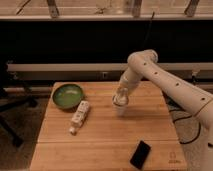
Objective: Place the white sponge in the ceramic cup
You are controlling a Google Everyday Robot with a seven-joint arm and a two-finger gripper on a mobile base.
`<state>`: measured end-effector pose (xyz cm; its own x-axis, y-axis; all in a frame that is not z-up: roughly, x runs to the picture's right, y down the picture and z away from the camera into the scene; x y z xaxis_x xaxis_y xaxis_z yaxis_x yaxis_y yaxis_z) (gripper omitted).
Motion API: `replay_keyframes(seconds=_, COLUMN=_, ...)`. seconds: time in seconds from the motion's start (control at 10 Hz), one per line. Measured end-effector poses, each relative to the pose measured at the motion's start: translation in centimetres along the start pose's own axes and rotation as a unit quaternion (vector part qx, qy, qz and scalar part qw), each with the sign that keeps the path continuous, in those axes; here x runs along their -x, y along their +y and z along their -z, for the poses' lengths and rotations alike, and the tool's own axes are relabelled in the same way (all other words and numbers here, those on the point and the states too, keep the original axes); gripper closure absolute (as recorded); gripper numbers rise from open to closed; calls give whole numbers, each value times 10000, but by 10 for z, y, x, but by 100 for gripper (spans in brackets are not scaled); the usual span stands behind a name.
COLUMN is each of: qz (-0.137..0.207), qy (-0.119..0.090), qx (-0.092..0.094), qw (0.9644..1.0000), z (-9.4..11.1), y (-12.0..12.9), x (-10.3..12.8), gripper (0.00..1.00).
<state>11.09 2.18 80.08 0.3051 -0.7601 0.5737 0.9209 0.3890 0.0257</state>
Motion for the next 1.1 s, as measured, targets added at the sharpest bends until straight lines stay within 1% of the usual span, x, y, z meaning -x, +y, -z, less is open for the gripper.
replay_keyframes(seconds=0.1, qz=10, qy=-4, qx=-3, qw=10000, z=0, y=-1, x=0, gripper=70)
replay_keyframes(seconds=0.2, qz=16, qy=2, qx=-4, qw=10000, z=-1, y=-2, x=1, gripper=58)
replay_keyframes(seconds=0.5, qz=-5, qy=15, qx=-42, qw=10000, z=-1, y=-2, x=2, gripper=28)
replay_keyframes(seconds=0.6, qz=-9, qy=11, qx=-66, qw=10000, z=0, y=-2, x=2, gripper=21)
replay_keyframes(seconds=1.1, qz=-36, qy=-3, qx=-137, qw=9999, z=3, y=0, x=3, gripper=20)
